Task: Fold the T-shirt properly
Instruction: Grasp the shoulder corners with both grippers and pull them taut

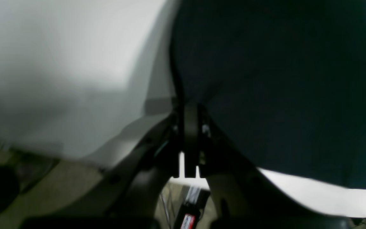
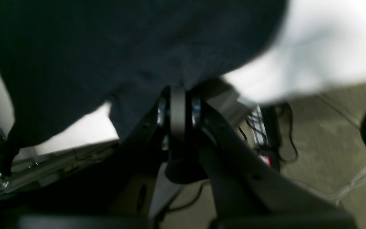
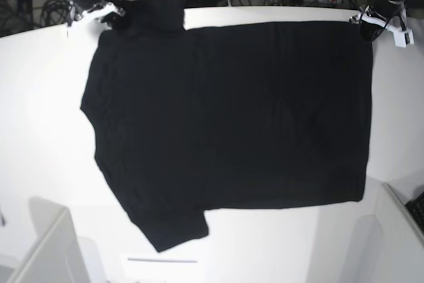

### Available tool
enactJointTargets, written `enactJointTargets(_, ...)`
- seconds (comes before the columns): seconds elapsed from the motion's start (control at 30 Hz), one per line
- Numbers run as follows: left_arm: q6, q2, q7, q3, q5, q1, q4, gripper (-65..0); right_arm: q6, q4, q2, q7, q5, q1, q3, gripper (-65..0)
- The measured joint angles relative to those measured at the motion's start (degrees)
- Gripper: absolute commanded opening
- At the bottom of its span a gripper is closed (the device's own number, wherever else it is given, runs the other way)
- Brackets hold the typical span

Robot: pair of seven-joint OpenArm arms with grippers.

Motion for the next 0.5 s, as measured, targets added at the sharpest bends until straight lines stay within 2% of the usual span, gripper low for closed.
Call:
enactJointTargets(0.33, 0.02, 0.17, 0.35, 0.00, -0.04, -2.71, 3.21, -65.0, -0.50, 0.61, 1.55, -0.37, -0.02, 7.52, -0.48, -65.0)
enactJointTargets(0.5, 0.17, 0.15, 0.46, 0.00, 0.02, -4.37, 2.99, -65.0, -0.48, 0.59, 1.18, -7.08, 0.00, 13.29, -0.09, -65.0)
